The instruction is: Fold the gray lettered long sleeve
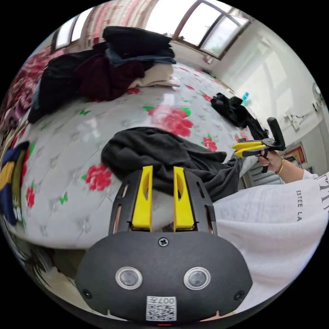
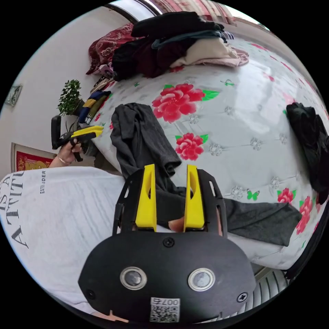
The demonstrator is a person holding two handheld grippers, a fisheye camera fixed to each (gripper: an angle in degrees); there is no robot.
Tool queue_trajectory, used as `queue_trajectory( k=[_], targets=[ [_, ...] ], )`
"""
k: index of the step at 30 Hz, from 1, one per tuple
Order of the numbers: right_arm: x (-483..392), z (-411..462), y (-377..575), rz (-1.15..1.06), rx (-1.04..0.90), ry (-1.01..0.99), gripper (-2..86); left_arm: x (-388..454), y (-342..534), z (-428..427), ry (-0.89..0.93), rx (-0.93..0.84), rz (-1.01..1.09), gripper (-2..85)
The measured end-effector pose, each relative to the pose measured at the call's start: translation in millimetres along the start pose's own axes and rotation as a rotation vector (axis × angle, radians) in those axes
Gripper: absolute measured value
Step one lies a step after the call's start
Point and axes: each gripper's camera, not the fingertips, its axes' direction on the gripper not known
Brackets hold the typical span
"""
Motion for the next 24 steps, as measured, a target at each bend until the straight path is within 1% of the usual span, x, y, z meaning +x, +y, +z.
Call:
queue_trajectory(
  k=[2,4,6,7,8,9,11,12,13,16,19,21,24],
  targets=[
    [0.7,21.0,3.1,0.007,-0.035,0.001,8.8,17.0,-27.7,17.3,0.012,-0.034,0.091,9.7],
    [1.9,43.6,4.9,0.015,-0.095,-0.022,8.4,39.9,-55.3,49.5,-0.005,-0.112,0.188,9.5],
    [3.5,69.3,11.6,0.019,-0.171,0.009,6.9,50.3,-68.1,80.8,-0.086,-0.23,0.221,6.1],
    [3.2,68.7,13.2,0.013,-0.157,0.03,6.4,51.1,-72.2,97.9,-0.168,-0.311,0.219,3.2],
    [2.6,63.3,15.8,-0.012,-0.139,0.056,5.6,50.8,-73.9,102.0,-0.176,-0.34,0.225,2.0],
    [3.3,55.4,16.8,-0.035,-0.135,0.055,4.8,48.1,-79.1,94.6,-0.13,-0.337,0.214,0.4],
    [0.4,36.7,18.6,-0.11,-0.123,0.029,3.8,34.5,-87.8,42.5,0.017,-0.173,0.129,-0.5],
    [-3.5,20.6,20.6,-0.173,-0.102,0.018,3.4,29.8,-88.9,26.4,0.042,-0.123,0.102,-0.7],
    [-5.3,12.5,21.1,-0.199,-0.087,0.019,3.7,20.3,-90.0,-5.0,0.074,-0.04,0.055,-0.8],
    [-8.4,-18.1,12.7,-0.285,-0.007,0.021,5.2,3.1,-89.0,-70.2,0.114,0.119,-0.002,-0.9],
    [-8.7,-22.7,-11.4,-0.32,0.044,-0.018,6.9,-2.4,-87.3,-112.6,0.143,0.221,-0.04,-0.9],
    [-14.9,-9.6,-32.1,-0.324,0.028,-0.108,8.6,-2.1,-84.2,-133.3,0.172,0.284,-0.062,-1.0],
    [-36.8,5.8,-40.9,-0.362,0.0,-0.158,10.0,-2.1,-75.3,-166.2,0.213,0.398,-0.105,-1.0]
  ],
)
